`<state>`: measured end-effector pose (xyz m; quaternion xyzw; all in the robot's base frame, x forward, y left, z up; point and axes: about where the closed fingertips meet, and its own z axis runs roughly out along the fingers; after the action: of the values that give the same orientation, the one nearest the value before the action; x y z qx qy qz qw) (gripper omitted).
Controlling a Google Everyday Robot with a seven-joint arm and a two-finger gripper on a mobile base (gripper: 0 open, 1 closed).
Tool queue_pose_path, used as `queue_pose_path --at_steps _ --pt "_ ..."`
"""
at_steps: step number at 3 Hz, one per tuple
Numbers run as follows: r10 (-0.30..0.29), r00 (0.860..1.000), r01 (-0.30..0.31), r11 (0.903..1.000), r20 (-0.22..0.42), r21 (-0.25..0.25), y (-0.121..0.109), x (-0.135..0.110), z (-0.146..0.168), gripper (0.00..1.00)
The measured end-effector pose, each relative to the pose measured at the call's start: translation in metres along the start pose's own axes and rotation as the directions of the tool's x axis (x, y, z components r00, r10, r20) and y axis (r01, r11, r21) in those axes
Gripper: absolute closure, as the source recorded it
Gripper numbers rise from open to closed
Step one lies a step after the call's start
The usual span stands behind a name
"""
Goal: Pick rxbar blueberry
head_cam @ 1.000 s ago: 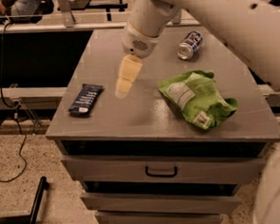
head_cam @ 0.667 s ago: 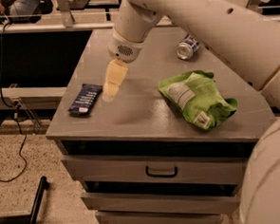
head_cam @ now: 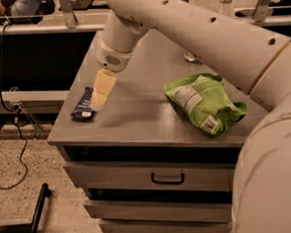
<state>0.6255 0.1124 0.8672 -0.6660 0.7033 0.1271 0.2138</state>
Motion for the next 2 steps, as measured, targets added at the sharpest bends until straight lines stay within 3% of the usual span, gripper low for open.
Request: queue_pose_path --at_steps 2 --pt "-0.036 0.999 0.035 0.9986 -0.002 -0.039 0.022 -0.023 0.034 0.00"
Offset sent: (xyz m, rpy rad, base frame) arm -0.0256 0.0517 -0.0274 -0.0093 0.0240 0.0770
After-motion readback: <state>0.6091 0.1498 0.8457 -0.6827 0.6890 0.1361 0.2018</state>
